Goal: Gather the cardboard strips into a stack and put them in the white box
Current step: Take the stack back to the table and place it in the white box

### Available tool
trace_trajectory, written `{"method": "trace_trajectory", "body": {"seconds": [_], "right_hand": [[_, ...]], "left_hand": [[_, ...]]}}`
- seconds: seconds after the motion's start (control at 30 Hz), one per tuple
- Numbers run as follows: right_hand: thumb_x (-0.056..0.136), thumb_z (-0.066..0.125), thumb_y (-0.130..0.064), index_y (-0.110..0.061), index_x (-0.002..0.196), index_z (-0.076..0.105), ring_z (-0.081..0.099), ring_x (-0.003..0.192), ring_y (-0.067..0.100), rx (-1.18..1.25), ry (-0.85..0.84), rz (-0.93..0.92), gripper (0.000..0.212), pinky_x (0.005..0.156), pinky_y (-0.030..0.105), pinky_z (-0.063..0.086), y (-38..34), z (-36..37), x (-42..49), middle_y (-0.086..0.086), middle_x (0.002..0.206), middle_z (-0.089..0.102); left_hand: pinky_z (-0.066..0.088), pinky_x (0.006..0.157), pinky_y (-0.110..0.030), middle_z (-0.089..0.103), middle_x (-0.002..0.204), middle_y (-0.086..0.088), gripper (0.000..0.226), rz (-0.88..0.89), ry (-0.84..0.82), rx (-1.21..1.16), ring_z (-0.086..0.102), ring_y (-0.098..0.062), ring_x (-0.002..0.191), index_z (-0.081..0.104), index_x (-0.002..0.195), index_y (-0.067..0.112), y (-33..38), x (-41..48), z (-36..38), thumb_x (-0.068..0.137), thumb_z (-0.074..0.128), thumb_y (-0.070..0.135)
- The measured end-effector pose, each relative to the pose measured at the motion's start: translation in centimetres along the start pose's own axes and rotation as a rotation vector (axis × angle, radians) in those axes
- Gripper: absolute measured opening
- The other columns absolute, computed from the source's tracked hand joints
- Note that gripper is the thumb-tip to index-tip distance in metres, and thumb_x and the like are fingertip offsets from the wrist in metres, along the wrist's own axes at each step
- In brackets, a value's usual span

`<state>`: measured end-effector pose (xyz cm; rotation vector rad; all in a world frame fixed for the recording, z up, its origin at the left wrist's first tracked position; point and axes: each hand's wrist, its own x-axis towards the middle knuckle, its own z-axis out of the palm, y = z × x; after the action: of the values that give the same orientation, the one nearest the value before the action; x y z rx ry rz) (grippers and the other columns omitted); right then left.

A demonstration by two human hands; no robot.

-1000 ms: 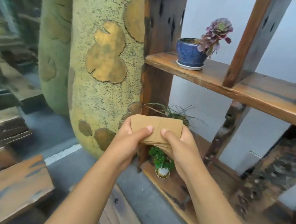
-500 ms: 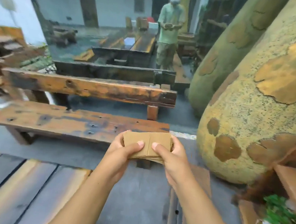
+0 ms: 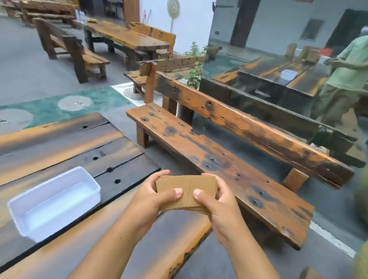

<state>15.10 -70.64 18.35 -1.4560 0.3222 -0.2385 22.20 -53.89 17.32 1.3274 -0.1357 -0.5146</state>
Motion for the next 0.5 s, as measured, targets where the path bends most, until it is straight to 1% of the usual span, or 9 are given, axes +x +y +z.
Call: {"method": "trace_trajectory", "body": {"seconds": [0.03,0.1,0.2,0.27,0.37,0.43,0.5], "right_hand": [[0.069,0.073,-0.018,-0.017,0.12,0.06,0.065,0.092,0.016,-0.001,-0.036,0.007,0.053,0.084,0.038,0.054,0.3,2.0,0.4,0.004,0.102,0.068],[0.069,0.073,-0.019,-0.018,0.119,0.06,0.066,0.09,0.015,-0.021,-0.127,0.028,0.051,0.081,0.036,0.056,0.9,5.8,1.1,0.004,0.101,0.069],[0.068,0.074,-0.021,-0.018,0.12,0.059,0.066,0.092,0.018,-0.076,-0.31,0.092,0.054,0.081,0.039,0.057,1.5,11.2,1.9,0.006,0.104,0.068],[0.066,0.074,-0.021,-0.02,0.117,0.06,0.066,0.09,0.016,-0.123,-0.42,0.116,0.053,0.079,0.033,0.056,1.9,14.4,2.0,0.002,0.102,0.069],[0.066,0.074,-0.019,-0.022,0.116,0.062,0.067,0.083,0.007,-0.165,-0.593,0.126,0.051,0.074,0.026,0.056,2.4,18.0,2.0,0.0,0.101,0.07],[0.069,0.075,-0.019,-0.022,0.118,0.061,0.068,0.08,0.003,-0.213,-0.741,0.133,0.051,0.069,0.021,0.056,2.5,20.0,1.9,0.0,0.102,0.069],[0.073,0.076,-0.018,-0.024,0.12,0.061,0.068,0.078,-0.001,-0.284,-0.881,0.12,0.05,0.067,0.018,0.056,2.3,21.1,2.0,0.001,0.104,0.067]], "left_hand": [[0.059,0.073,-0.025,0.066,0.12,-0.013,0.074,0.002,0.024,-0.006,0.073,-0.014,0.089,0.059,0.126,0.023,0.3,-0.4,-2.0,0.057,0.086,0.023],[0.058,0.07,-0.023,0.066,0.121,-0.014,0.075,0.005,0.097,0.001,0.071,-0.018,0.093,0.06,0.125,0.025,0.7,-1.5,-5.9,0.055,0.087,0.027],[0.056,0.077,-0.03,0.065,0.124,-0.016,0.081,0.003,0.261,-0.037,0.068,-0.025,0.101,0.062,0.125,0.026,0.8,-4.4,-11.0,0.048,0.087,0.035],[0.055,0.08,-0.033,0.063,0.124,-0.014,0.08,0.0,0.359,-0.065,0.067,-0.026,0.1,0.061,0.125,0.031,0.6,-6.8,-13.6,0.049,0.087,0.033],[0.057,0.08,-0.033,0.063,0.125,-0.014,0.079,-0.022,0.441,-0.029,0.069,-0.025,0.099,0.06,0.128,0.036,0.6,-10.2,-16.5,0.053,0.087,0.033],[0.057,0.085,-0.031,0.063,0.126,-0.013,0.077,-0.041,0.471,0.026,0.071,-0.02,0.1,0.059,0.13,0.039,1.0,-12.6,-18.2,0.058,0.087,0.033],[0.053,0.088,-0.024,0.064,0.123,-0.007,0.079,-0.074,0.453,0.143,0.071,-0.005,0.098,0.053,0.136,0.043,1.3,-14.6,-19.1,0.065,0.087,0.034]]}}
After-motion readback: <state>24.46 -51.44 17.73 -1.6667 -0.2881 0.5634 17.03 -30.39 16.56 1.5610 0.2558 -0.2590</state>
